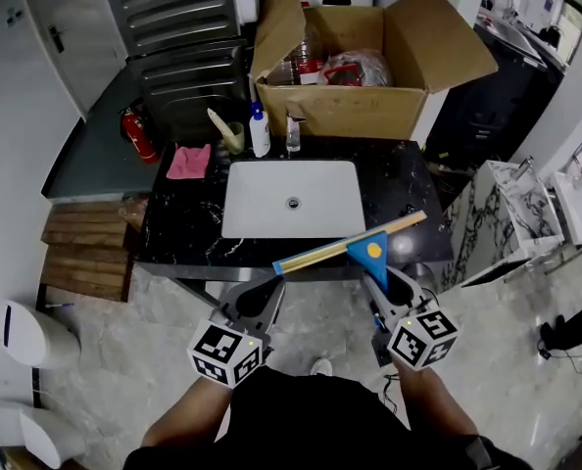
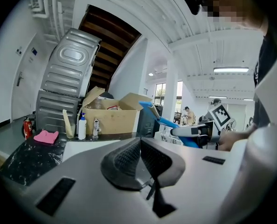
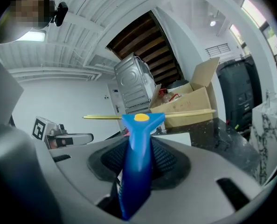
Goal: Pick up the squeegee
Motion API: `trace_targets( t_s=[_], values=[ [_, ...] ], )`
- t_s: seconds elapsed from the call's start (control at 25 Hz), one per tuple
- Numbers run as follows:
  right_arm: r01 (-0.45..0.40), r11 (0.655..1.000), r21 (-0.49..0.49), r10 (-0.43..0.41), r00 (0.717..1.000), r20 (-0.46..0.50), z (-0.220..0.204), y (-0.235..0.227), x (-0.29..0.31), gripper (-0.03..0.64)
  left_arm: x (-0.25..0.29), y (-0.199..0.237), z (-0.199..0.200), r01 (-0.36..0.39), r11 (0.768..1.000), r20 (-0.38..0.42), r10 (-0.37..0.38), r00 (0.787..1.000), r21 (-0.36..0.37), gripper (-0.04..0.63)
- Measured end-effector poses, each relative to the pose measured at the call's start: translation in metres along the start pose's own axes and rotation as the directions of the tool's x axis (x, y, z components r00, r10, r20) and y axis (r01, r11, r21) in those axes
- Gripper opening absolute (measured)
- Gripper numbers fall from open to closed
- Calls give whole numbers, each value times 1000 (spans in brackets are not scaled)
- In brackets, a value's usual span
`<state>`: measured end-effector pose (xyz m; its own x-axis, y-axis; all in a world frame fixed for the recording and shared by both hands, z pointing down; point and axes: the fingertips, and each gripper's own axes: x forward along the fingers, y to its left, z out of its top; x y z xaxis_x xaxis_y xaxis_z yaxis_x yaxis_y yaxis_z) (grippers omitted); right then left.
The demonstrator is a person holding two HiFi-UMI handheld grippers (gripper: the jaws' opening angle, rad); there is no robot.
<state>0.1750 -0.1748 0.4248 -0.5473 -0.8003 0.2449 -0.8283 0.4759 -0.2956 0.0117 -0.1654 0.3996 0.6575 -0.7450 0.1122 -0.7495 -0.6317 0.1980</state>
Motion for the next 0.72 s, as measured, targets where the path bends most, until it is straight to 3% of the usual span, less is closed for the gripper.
trace_targets(
  t_s=[0.72],
  values=[
    [55,998,11,-55,998,20,-1,44,33,140,-42,54,-2,-2,1000,-14,2,1000,-14,17]
  ],
)
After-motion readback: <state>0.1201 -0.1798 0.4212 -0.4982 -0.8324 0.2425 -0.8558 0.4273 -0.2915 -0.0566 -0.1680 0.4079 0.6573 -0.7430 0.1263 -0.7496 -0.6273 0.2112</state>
